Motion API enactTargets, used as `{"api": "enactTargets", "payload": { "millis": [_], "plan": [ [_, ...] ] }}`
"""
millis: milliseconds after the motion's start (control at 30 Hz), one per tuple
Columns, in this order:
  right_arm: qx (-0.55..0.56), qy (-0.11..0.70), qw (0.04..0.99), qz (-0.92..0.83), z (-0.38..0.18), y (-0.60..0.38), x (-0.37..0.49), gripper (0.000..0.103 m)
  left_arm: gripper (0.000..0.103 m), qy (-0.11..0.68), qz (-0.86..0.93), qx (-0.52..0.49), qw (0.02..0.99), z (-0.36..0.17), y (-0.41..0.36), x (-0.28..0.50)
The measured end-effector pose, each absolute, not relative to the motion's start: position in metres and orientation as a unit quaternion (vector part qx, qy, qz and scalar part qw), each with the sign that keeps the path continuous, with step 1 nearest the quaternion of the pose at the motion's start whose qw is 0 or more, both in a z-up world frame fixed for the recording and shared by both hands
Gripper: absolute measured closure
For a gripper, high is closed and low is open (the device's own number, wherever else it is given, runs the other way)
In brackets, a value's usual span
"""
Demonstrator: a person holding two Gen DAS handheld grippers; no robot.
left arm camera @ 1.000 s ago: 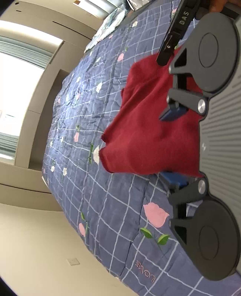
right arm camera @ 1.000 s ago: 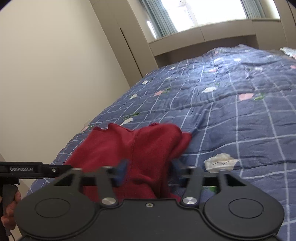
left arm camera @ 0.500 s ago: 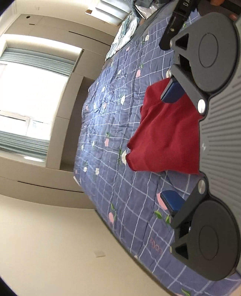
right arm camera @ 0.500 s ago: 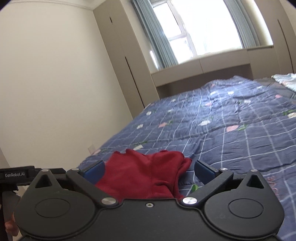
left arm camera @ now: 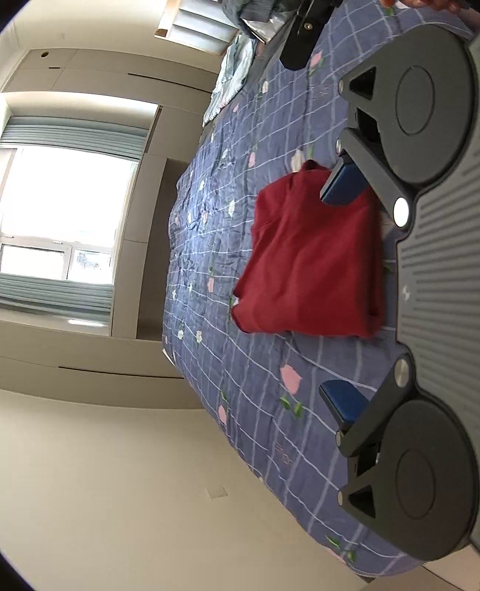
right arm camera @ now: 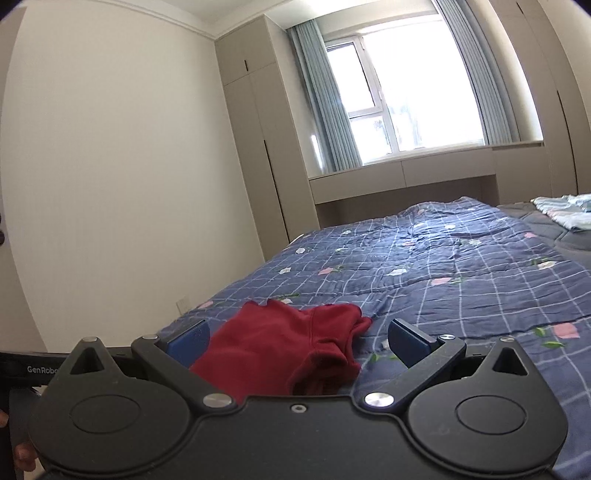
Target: Fold small clothes
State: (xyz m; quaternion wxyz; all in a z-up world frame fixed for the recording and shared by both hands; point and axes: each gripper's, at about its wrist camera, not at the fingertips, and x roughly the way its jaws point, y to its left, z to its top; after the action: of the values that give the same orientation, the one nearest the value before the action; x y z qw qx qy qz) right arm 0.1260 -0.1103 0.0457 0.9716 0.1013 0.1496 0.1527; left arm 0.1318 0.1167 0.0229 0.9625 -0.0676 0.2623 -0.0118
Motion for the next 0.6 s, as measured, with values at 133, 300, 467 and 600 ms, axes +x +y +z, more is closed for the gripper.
{"api": "enactTargets", "payload": {
  "millis": [133, 300, 467, 600],
  "plan": [
    [0.09, 0.151, 0.973, 0.152, 0.038, -0.108, 0.107, 0.0, 0.0, 0.265, -0.007, -0.067, 0.962, 0.014, 0.118, 0.116],
    [0.074, 0.159, 0.973, 0.149, 0.026, -0.101, 0.091, 0.0, 0.0, 0.27, 0.006, -0.065, 0.961, 0.003, 0.121, 0.102],
    [0.063, 0.164, 0.975, 0.138, 0.012, -0.096, 0.079, 0.0, 0.0, 0.273, 0.017, -0.065, 0.96, -0.009, 0.125, 0.089],
    [0.06, 0.165, 0.975, 0.134, 0.004, -0.095, 0.075, 0.001, 0.0, 0.277, 0.025, -0.068, 0.958, -0.019, 0.129, 0.082]
  ]
}}
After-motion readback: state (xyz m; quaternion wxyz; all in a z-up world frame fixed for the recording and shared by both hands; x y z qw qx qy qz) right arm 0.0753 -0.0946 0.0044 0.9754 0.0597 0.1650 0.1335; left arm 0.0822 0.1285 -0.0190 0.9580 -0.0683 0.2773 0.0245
